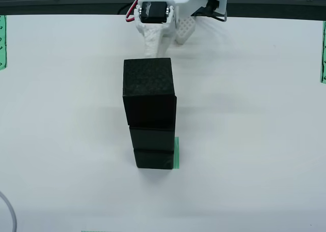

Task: Stack 3 Blocks on the chosen place.

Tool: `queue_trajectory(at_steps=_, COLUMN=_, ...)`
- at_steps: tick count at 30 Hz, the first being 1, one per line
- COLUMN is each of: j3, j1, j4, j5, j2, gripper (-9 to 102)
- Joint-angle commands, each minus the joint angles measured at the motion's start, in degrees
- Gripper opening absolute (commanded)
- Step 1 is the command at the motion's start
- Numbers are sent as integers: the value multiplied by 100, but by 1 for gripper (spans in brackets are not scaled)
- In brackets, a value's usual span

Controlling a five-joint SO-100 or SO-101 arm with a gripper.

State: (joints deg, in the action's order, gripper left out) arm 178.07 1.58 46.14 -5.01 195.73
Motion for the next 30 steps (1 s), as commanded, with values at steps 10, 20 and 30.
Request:
queue_trajectory(at_steps=10, j3=237, j1=-62, j4=35, j5=26, j2=97, gripper=0)
queue_trajectory(at_steps=20, j3=229, j1=-62, j4=26, j5=352, j2=88, gripper=0)
queue_trajectory(at_steps=30, j3=229, j1=-114, j4=53, j5=352, j2=97, gripper=0)
